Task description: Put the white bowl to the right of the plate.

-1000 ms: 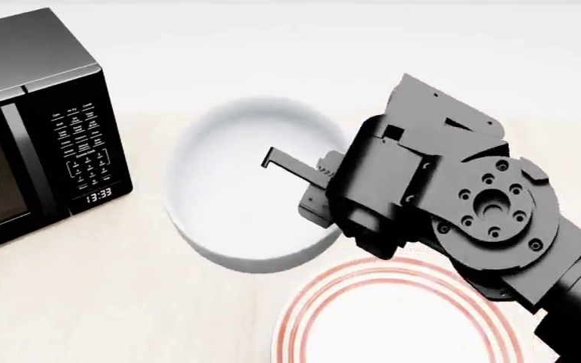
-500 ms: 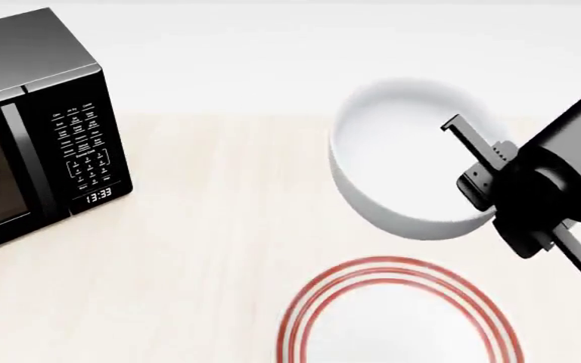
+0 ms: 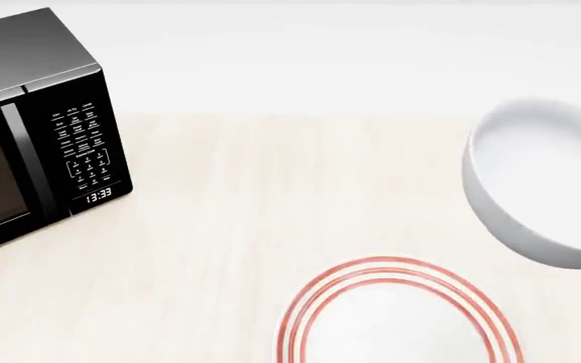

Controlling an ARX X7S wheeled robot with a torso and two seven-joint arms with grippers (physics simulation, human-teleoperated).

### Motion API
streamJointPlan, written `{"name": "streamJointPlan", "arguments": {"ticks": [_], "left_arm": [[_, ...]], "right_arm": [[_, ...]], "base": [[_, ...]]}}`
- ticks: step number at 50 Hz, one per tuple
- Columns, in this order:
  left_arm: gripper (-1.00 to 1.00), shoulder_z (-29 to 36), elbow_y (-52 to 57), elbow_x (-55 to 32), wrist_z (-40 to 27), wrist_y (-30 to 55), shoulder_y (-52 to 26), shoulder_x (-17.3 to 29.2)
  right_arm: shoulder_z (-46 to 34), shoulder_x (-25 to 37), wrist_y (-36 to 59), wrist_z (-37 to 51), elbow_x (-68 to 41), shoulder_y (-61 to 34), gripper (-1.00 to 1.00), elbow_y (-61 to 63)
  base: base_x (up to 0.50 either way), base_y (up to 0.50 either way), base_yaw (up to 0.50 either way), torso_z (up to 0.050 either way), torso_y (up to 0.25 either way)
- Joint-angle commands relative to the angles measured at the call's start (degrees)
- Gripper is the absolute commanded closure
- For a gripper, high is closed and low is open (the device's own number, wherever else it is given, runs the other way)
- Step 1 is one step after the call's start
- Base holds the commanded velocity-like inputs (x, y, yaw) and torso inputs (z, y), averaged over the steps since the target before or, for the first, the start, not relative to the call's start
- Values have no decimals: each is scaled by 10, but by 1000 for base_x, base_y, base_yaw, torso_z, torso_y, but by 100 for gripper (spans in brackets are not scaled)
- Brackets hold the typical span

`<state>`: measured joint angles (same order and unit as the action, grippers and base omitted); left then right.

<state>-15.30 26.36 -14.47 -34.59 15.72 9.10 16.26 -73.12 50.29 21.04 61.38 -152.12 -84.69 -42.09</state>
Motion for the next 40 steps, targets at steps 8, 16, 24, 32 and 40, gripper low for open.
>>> {"name": "streamJointPlan", "arguments": {"ticks": [8,16,24,32,40], "left_arm": [[-100,8,0,3,-4,0,-1,2],[-100,14,0,6,-5,1,-2,3],[-100,16,-1,7,-7,2,-3,4],[-100,20,-2,8,-8,2,-5,5],[-100,24,-5,10,-10,2,-7,6]], "right_arm": [[22,73,-14,-3,-14,21,100,-5],[29,111,-44,-1,-19,39,100,33],[29,119,-45,-7,-20,50,100,15],[31,142,-54,-18,-31,75,100,20],[27,152,-55,-38,-38,107,100,10]], "base": [[0,0,0,0,1],[0,0,0,0,0],[0,0,0,0,0],[0,0,0,0,1],[0,0,0,2,0]]}}
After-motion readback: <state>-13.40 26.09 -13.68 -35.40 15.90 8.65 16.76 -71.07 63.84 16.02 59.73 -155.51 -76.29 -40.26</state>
